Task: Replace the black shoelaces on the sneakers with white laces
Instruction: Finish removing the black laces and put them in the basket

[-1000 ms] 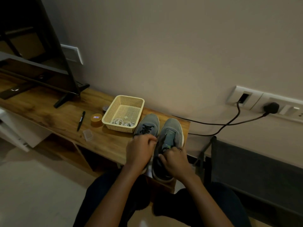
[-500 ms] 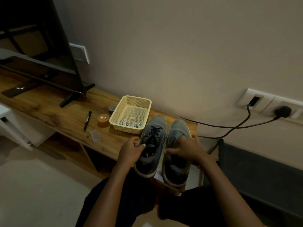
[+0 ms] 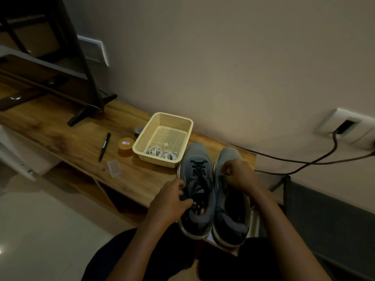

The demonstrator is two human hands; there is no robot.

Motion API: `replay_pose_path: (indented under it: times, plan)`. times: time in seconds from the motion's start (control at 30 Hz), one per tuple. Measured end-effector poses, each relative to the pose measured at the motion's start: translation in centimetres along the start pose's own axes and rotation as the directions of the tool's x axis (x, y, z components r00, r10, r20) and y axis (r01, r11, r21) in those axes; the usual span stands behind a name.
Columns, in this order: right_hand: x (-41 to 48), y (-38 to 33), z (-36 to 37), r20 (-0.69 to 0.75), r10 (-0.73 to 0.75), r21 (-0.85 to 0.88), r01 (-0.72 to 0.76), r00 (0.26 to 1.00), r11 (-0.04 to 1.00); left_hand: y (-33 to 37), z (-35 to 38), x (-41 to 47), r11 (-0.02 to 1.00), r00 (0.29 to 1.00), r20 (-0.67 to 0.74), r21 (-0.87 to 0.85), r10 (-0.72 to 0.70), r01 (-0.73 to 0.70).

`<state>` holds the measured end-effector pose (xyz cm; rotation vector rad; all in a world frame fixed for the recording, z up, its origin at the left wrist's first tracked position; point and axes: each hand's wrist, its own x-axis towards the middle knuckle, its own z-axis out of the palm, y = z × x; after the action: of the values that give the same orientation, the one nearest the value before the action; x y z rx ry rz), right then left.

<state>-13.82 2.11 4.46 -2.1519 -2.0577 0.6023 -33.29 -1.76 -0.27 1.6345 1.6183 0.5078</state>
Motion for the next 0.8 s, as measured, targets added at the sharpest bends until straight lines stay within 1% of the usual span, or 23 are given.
replay_pose_path:
  times: [0.07,0.1,0.13,0.17,0.2,0.23,0.27,0.3,0.33,0.37,0.4,0.43,0.47,0.53,0.6,0.63,0.67,0.7,0.73,0.77,0.8]
  plan:
    - [-0.3,-0.4,0.3,-0.141,-0.093,-0.009,0.092,0.986,0.996,0.4,-0.1,-0.3,0.997,0.994,-0.088,-0.025,0.066,-0.068]
    - [-0.5,-0.7,0.5,-0.195,-0.142,0.001,0.145,0.97,0.989,0.7,-0.3,-0.2,0.994,0.985,-0.142,-0.041,0.098,-0.105]
    - [-0.7,-1.2,0.7,-0.218,-0.167,0.046,0.181,0.961,0.982,1.0,-0.3,-0.1,0.989,0.974,-0.189,-0.055,0.124,-0.136]
    - [-0.8,-1.7,0.9,-0.202,-0.173,0.102,0.197,0.964,0.975,1.4,-0.5,0.0,0.984,0.968,-0.215,-0.089,0.132,-0.154]
    - [-0.9,-2.0,1.1,-0.149,-0.17,0.13,0.19,0.974,0.973,1.7,-0.5,0.1,0.975,0.97,-0.225,-0.176,0.095,-0.136]
    - [-0.9,-2.2,1.3,-0.079,-0.164,0.113,0.173,0.983,0.979,2.1,-0.8,0.2,0.938,0.976,-0.216,-0.336,0.014,-0.087]
    - [-1.0,-2.3,1.3,-0.016,-0.155,0.085,0.156,0.988,0.984,2.5,-1.1,0.2,0.843,0.979,-0.185,-0.537,-0.085,-0.028]
    - [-0.9,-2.2,1.3,0.02,-0.14,0.1,0.137,0.99,0.986,2.8,-1.6,0.2,0.699,0.978,-0.126,-0.714,-0.166,0.027]
    - [-1.0,-2.1,1.0,0.024,-0.119,0.165,0.113,0.993,0.98,3.0,-2.1,0.1,0.552,0.976,-0.071,-0.832,-0.206,0.056]
    - [-1.0,-2.0,0.7,0.009,-0.088,0.242,0.084,0.996,0.967,3.1,-2.6,0.0,0.45,0.976,-0.045,-0.891,-0.215,0.058]
    - [-0.9,-1.8,0.5,-0.018,-0.052,0.287,0.055,0.998,0.956,3.1,-3.0,0.0,0.378,0.975,-0.044,-0.925,-0.217,0.042]
    - [-0.9,-1.7,0.4,-0.043,-0.023,0.266,0.034,0.999,0.963,3.1,-3.4,-0.1,0.318,0.974,-0.056,-0.948,-0.221,0.018]
    - [-0.9,-1.6,0.2,-0.049,-0.01,0.192,0.019,0.999,0.981,3.0,-3.6,-0.2,0.267,0.97,-0.076,-0.964,-0.23,-0.012]
    - [-1.2,-1.6,0.3,0.007,-0.013,0.07,0.013,1.0,0.997,3.2,-3.9,-0.3,0.21,0.964,-0.127,-0.975,-0.234,-0.077]
    - [-1.3,-1.7,0.7,0.062,-0.054,0.082,0.049,0.997,0.995,3.4,-4.2,-0.6,0.174,0.963,-0.167,-0.976,-0.21,-0.132]
    - [-1.3,-1.9,0.8,0.051,-0.072,0.106,0.066,0.996,0.992,3.5,-4.3,-0.7,0.123,0.966,-0.17,-0.981,-0.194,-0.148]
    - [-1.3,-2.1,0.6,0.012,-0.071,0.162,0.068,0.997,0.984,3.5,-4.5,-0.8,0.052,0.97,-0.16,-0.987,-0.184,-0.153]
    - [-1.3,-2.2,0.3,-0.034,-0.039,0.284,0.047,0.999,0.958,3.6,-4.7,-0.9,-0.03,0.973,-0.144,-0.988,-0.182,-0.152]
    - [-1.3,-2.3,-0.1,-0.06,0.016,0.462,0.013,0.998,0.887,3.7,-4.8,-1.0,-0.097,0.972,-0.134,-0.983,-0.191,-0.155]
    - [-1.4,-2.3,-0.7,-0.055,0.084,0.657,-0.027,0.995,0.753,3.8,-4.9,-1.1,-0.131,0.968,-0.137,-0.977,-0.211,-0.167]
    - [-1.4,-2.1,-1.3,0.003,0.144,0.818,-0.085,0.99,0.569,3.8,-5.0,-1.2,-0.136,0.961,-0.152,-0.973,-0.233,-0.187]
